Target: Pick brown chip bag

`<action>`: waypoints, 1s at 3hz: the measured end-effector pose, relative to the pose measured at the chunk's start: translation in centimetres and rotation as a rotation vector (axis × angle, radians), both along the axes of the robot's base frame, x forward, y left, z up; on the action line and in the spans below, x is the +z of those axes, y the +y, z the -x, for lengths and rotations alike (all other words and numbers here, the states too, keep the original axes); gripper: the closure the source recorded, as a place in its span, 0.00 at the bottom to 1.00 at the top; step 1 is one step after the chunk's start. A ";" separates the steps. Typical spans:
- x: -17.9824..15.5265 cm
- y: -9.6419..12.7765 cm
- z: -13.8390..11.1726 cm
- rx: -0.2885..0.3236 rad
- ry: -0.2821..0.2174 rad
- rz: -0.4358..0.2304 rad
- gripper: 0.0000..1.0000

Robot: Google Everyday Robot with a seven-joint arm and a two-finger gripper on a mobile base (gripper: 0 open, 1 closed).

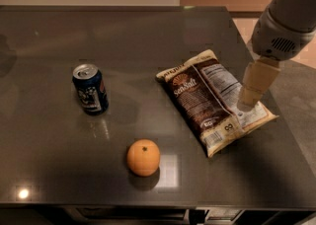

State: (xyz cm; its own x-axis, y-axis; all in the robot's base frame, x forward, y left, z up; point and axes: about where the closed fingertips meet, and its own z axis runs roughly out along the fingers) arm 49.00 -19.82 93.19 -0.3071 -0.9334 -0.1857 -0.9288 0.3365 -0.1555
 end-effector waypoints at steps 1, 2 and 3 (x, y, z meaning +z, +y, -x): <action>-1.4 0.3 -2.4 -0.084 0.005 0.002 0.00; -2.6 1.1 -4.7 -0.149 0.021 -0.023 0.00; -3.9 2.3 -6.4 -0.196 0.052 -0.055 0.00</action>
Offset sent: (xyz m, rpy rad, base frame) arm 0.0755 0.0209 -0.0424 0.0594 0.0563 -0.2363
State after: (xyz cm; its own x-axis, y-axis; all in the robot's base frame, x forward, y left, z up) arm 55.38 -17.55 89.30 -0.4920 -0.8438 -0.2146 -0.8511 0.5180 -0.0857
